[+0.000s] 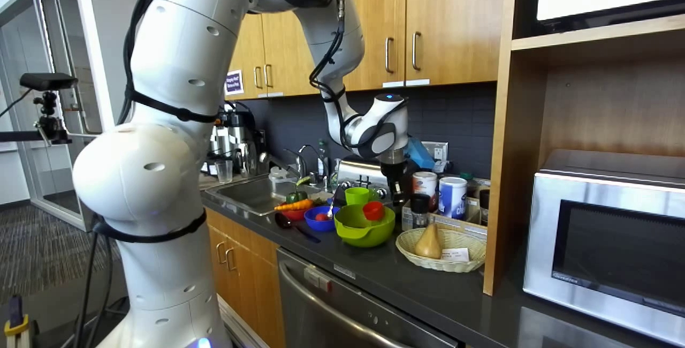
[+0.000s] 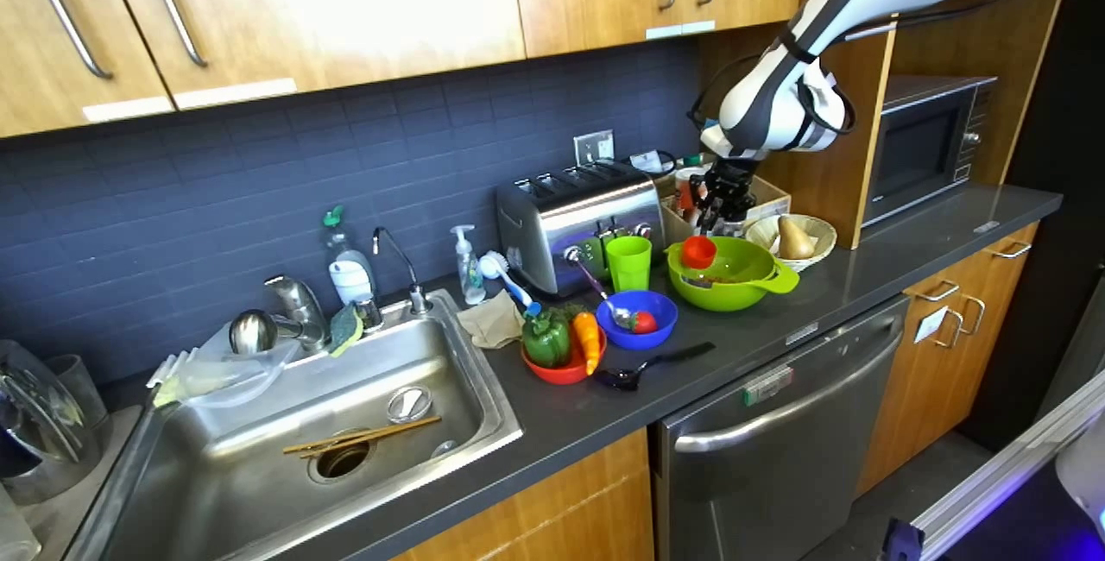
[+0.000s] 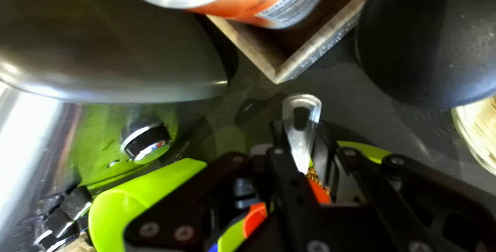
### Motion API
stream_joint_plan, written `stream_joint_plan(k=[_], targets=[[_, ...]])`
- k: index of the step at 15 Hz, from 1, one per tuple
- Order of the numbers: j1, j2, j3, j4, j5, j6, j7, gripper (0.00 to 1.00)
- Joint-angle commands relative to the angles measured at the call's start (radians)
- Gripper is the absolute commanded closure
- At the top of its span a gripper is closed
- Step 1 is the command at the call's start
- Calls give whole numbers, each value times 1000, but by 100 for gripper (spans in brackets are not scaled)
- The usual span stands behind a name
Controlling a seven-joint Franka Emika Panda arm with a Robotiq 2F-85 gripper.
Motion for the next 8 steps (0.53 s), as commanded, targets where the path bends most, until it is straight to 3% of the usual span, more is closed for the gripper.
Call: stream_joint_plan(k=[1, 4, 8], targets=[[-139, -5, 144, -31, -40, 24, 3, 95], [-221, 4, 221, -41, -72, 23, 4, 95], [-287, 6, 274, -59, -108, 19, 4, 95]])
